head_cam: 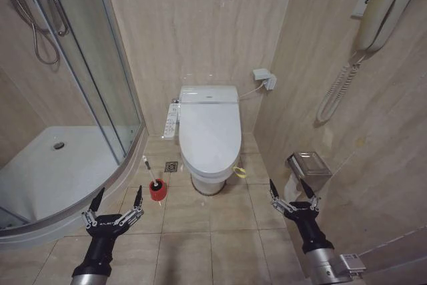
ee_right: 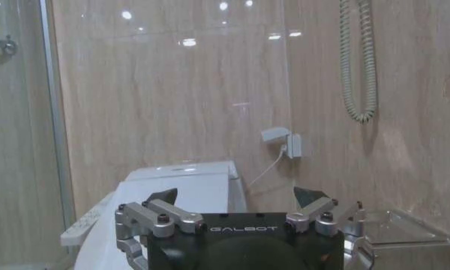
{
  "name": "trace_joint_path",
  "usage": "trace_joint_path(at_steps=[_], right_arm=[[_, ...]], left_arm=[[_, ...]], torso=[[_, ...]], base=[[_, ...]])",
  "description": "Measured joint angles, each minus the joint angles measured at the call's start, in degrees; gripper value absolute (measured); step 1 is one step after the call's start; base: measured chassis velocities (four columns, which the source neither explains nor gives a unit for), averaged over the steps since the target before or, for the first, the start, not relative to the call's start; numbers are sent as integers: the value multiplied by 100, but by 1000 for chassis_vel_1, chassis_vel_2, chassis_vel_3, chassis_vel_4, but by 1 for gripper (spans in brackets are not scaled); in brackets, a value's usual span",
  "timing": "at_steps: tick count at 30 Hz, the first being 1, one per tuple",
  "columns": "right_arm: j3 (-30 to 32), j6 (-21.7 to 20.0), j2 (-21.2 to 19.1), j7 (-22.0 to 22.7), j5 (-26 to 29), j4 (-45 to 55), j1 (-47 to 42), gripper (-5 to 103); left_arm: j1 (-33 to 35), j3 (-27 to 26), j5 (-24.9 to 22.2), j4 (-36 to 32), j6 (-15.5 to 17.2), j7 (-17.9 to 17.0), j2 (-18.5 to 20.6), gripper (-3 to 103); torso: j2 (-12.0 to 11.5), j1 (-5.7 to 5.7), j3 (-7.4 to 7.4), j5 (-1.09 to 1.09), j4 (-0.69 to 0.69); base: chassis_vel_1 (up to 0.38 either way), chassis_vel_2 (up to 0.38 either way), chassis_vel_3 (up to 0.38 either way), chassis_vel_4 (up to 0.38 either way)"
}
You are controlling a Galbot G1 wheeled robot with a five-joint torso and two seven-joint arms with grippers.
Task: Open the toilet lid, clean the toilet bowl with a toilet brush, close the toilet lid, and flush.
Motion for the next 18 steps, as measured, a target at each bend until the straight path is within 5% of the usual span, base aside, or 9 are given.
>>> trace_joint_path(at_steps=[18], right_arm=[[4,77,-8,-142,76,19,-83,100]], left_arm=[[0,0,0,0,0,0,0,100]], torso=[[0,0,0,0,0]], base=[[0,0,0,0]])
